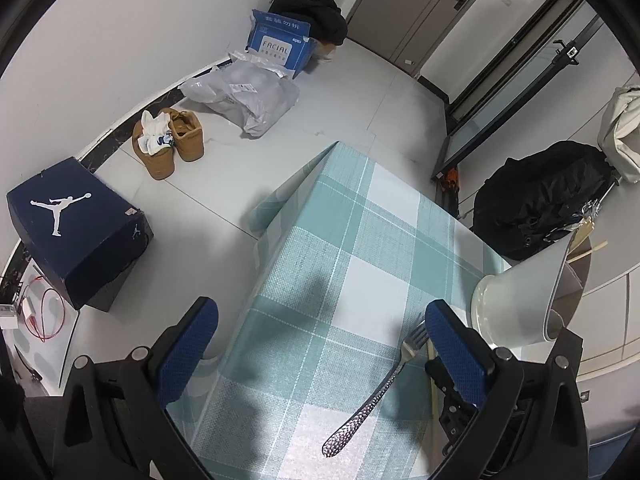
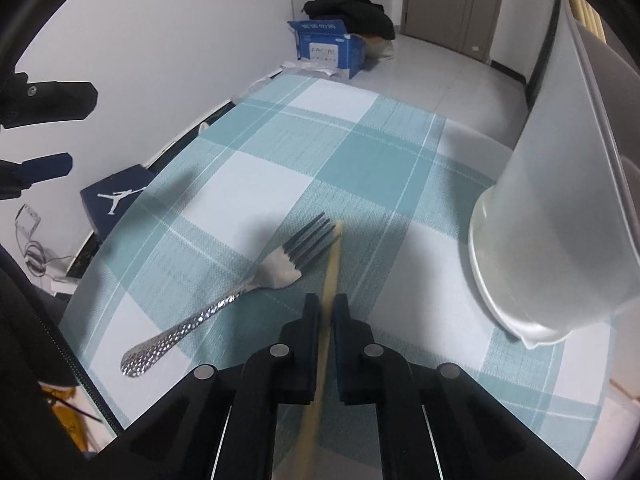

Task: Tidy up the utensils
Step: 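Close the right tool on the last chopstick while the left tool lowers to the fork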

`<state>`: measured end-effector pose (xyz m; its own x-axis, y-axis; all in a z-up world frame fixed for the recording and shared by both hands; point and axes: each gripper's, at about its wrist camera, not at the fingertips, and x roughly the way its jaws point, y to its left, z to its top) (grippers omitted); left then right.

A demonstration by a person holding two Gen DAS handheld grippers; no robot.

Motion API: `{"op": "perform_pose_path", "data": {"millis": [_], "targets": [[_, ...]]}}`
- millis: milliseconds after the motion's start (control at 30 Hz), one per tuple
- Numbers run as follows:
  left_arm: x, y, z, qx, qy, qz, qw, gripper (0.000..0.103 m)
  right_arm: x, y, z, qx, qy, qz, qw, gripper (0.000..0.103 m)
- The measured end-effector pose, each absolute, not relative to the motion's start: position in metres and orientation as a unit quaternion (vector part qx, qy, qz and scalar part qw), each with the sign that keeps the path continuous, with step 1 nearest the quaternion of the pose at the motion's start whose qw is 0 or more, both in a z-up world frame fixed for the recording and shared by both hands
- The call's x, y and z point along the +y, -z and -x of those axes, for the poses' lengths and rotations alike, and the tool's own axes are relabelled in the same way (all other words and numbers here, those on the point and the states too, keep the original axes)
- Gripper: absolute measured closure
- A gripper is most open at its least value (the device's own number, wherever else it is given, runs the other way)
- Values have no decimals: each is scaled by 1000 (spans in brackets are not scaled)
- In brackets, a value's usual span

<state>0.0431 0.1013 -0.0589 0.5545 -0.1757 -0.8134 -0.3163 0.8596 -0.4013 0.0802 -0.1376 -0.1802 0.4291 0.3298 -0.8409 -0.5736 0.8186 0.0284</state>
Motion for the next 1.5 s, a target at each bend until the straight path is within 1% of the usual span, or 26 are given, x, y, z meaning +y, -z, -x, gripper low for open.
{"op": "perform_pose_path", "data": {"millis": [500,600,733,800,833,900,933,1067,1100,1167,1200,1233,1400,1500], "targets": [[83,57,-54,494,-9,274,825,2,-191,178,-44,514,-272,158,798,97],[75,55,-55,497,5,272,824,2,-202,180,-44,519,-269,143,798,94],[70,55,-54,500,9,263,825,2,-203,180,-46,511,-275,135,803,93],[71,58,-52,503,4,261,824,2,-198,180,-48,502,-278,139,807,87],[71,59,-52,505,0,259,823,2,-196,180,-49,496,-276,143,810,82],[71,61,-50,510,-8,255,821,2,-190,181,-54,489,-270,148,816,74],[71,62,-49,511,-10,254,821,2,-188,180,-57,488,-272,145,817,74],[68,63,-47,508,-23,238,828,2,-180,181,-61,477,-273,156,821,75],[66,64,-47,508,-25,231,829,2,-178,181,-62,475,-275,156,822,77],[63,66,-48,504,-21,225,834,2,-176,182,-65,473,-279,146,823,86],[61,67,-49,504,-22,220,835,2,-176,182,-66,474,-281,139,823,96],[57,69,-49,506,-21,209,837,2,-177,182,-67,476,-281,135,822,99],[40,74,-51,516,-12,159,842,2,-185,182,-70,483,-290,91,821,99],[35,74,-52,516,1,157,842,2,-193,179,-71,483,-295,60,822,99]]}}
